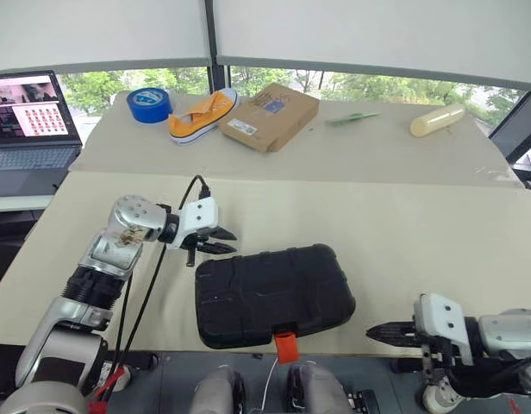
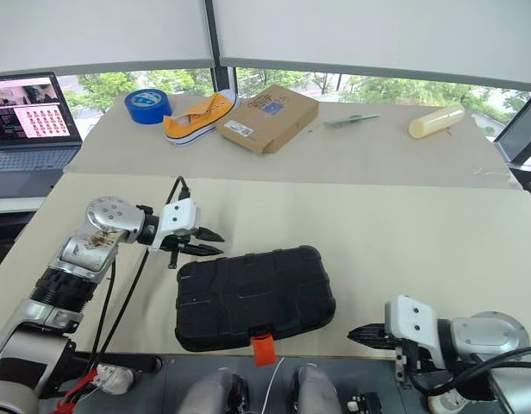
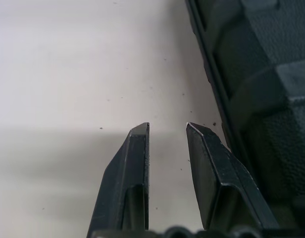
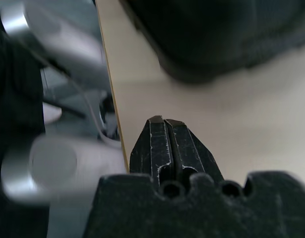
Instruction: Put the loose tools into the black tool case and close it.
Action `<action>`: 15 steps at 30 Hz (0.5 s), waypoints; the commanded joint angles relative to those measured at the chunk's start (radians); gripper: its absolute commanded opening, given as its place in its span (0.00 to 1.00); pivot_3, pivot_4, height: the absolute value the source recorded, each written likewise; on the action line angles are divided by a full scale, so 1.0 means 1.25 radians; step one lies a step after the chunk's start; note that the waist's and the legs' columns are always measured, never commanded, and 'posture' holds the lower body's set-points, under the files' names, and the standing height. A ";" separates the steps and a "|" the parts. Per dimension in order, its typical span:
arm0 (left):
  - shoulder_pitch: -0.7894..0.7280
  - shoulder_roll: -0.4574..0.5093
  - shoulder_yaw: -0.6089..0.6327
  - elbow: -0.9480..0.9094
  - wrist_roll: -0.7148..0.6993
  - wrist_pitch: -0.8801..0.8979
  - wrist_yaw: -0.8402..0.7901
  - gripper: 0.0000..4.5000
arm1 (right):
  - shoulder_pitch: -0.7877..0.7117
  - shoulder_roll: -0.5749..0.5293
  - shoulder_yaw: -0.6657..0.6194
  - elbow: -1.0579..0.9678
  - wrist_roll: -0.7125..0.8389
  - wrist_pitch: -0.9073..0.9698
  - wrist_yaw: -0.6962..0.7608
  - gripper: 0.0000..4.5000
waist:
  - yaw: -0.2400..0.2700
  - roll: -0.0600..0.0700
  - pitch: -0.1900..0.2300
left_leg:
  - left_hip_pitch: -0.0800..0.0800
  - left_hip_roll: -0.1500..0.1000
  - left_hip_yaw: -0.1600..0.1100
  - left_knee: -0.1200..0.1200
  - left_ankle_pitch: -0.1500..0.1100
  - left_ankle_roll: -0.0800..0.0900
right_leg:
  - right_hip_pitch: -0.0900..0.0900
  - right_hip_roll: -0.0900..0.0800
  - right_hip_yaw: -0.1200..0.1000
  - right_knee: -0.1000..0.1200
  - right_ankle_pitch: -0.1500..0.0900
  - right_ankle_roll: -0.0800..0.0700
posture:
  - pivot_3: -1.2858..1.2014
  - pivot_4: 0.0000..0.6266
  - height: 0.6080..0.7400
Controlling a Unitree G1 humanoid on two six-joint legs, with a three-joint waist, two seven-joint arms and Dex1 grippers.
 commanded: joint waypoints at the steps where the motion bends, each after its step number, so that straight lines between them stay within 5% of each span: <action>1: -0.008 -0.005 -0.007 -0.020 0.012 -0.025 -0.003 0.29 | -0.061 0.027 0.034 -0.018 0.019 0.036 -0.035 0.00 | 0.001 0.000 0.000 | 0.000 0.000 0.000 0.000 0.000 0.000 | 0.000 0.000 0.000 0.000 0.000 0.000 | 0.52 0.24 0.93; 10: 0.000 -0.056 0.009 -0.096 -0.032 0.077 0.012 0.29 | -0.296 0.142 0.039 0.173 -0.099 0.063 -0.244 0.00 | 0.000 0.000 0.000 | -0.003 0.000 0.001 0.004 0.000 0.000 | -0.002 0.000 0.000 0.002 0.001 0.000 | 0.52 0.24 0.93; 15: 0.000 -0.035 0.043 -0.138 -0.051 0.115 0.011 0.29 | -0.295 0.111 0.017 0.186 -0.083 0.068 -0.221 0.00 | 0.003 0.000 0.000 | -0.005 0.000 0.001 0.004 0.000 0.000 | -0.003 0.000 -0.002 0.001 0.001 0.000 | 0.52 0.24 0.93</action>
